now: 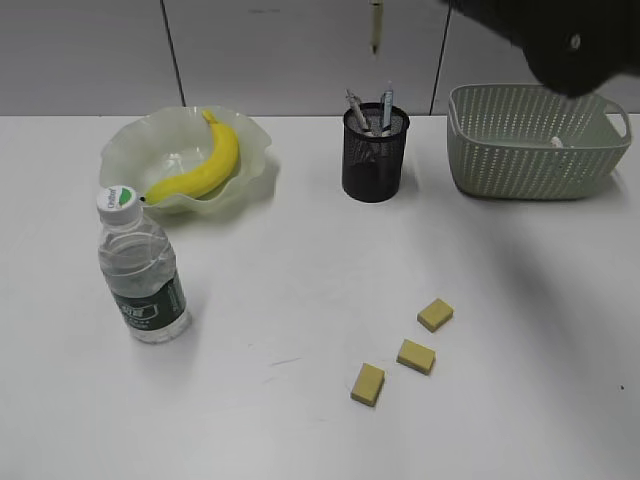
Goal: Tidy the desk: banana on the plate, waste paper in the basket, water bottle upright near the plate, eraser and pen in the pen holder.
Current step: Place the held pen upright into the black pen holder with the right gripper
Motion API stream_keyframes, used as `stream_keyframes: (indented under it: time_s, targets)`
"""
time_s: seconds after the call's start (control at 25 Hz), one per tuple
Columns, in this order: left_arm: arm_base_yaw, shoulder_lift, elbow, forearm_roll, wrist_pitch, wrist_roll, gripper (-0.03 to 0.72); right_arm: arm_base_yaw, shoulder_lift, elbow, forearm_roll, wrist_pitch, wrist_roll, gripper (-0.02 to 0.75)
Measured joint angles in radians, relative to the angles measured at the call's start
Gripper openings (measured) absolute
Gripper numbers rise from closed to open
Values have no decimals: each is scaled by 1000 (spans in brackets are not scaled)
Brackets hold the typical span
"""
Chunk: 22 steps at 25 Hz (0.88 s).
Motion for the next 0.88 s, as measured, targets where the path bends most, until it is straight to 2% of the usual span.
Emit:
stream_keyframes:
  time_s: [0.08, 0.2, 0.32, 0.48, 0.6, 0.68, 0.76, 0.8, 0.88]
  targets:
    - [0, 0, 0, 0, 0, 0, 423, -47, 76, 30, 34, -151, -11, 141]
    - [0, 0, 0, 0, 0, 0, 423, -91, 212, 32, 53, -300, -14, 141]
    - [0, 0, 0, 0, 0, 0, 410, -93, 302, 20, 52, -353, -14, 146]
    - [0, 0, 0, 0, 0, 0, 384, -93, 376, 8, 23, -366, -14, 194]
    - [0, 0, 0, 0, 0, 0, 370, -93, 388, 8, 20, -365, -14, 328]
    - [0, 0, 0, 0, 0, 0, 365, -93, 380, 7, 20, -359, -12, 472]
    - [0, 0, 0, 0, 0, 0, 363, -92, 346, 13, 13, -309, -8, 568]
    - [0, 0, 0, 0, 0, 0, 363, -91, 308, 23, 8, -264, -8, 589]
    - [0, 0, 0, 0, 0, 0, 363, -91, 181, 48, 6, -80, -7, 589]
